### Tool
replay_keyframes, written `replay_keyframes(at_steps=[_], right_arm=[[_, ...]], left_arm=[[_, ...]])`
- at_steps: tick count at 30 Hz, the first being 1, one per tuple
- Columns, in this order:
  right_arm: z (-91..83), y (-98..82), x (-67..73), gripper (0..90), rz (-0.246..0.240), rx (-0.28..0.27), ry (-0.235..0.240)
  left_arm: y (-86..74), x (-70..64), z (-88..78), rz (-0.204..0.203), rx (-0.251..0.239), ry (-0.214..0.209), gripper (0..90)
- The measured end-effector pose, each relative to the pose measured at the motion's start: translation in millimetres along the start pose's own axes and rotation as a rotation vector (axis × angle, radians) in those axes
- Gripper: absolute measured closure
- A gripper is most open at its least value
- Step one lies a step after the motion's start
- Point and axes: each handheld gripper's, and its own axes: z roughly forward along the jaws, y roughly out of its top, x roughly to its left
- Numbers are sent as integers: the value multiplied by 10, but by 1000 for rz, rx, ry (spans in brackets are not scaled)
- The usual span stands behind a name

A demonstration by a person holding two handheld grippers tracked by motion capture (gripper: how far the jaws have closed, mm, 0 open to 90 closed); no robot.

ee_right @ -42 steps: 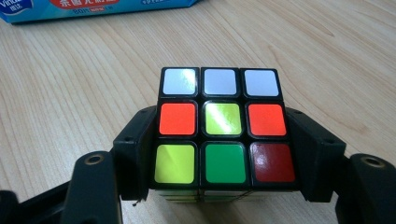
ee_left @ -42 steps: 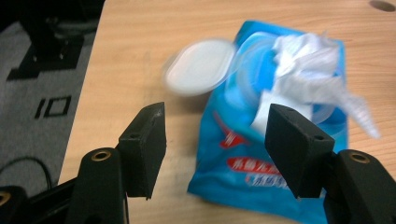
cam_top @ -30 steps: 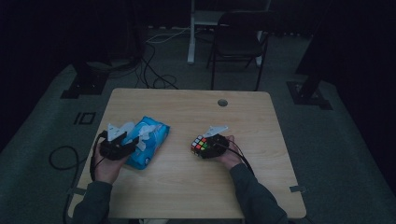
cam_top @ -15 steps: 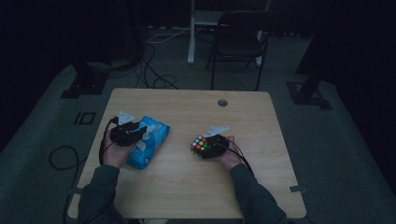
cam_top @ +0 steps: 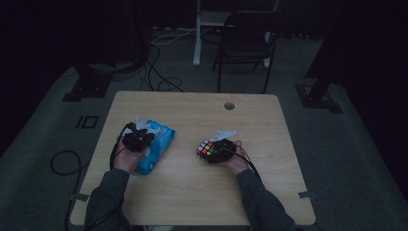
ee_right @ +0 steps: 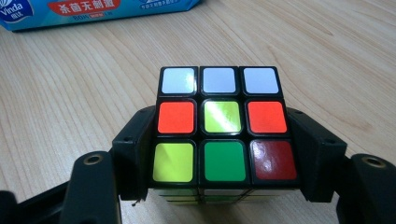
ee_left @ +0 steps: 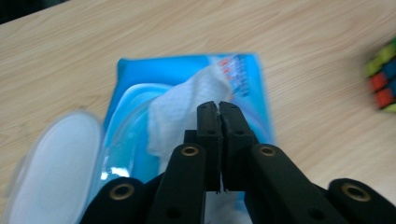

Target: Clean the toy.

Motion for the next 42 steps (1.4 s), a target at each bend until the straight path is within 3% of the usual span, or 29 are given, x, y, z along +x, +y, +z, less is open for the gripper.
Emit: replay_keyframes(at_steps=[6, 10, 12, 15, 18, 20, 22, 29, 32, 35, 42], right_arm=[[1, -4, 1, 333, 6, -4, 1], [4, -7, 1, 332, 9, -7, 0], [3, -6, 2, 332, 9, -5, -1], [4, -7, 4, 332, 6, -6, -1], [2, -8, 2, 332, 7, -6, 0], [2, -9, 0, 332, 5, -6, 1], [2, -8, 0, 332, 5, -5, 1], [2, -11, 4, 332, 8, -6, 1], [1, -11, 4, 332, 7, -5, 1], [1, -11, 5, 332, 6, -3, 2], [1, -12, 4, 332, 3, -3, 2]], left_arm=[[130, -173, -193, -2, -89, -190, 898], [182, -315, -202, 44, -88, -226, 896], [179, -298, -191, 31, -95, -246, 842], [163, -240, -248, 26, -120, -194, 678], [134, -141, -337, 33, -136, -136, 629], [94, -74, -354, 43, -120, -78, 601], [28, -11, -321, 45, -85, -49, 571], [-170, 46, -13, 46, 8, 3, 428], [-196, 86, 75, 21, 34, 7, 452], [-201, 153, 83, -22, 46, -45, 607], [-171, 269, -9, -69, 18, -101, 677]])
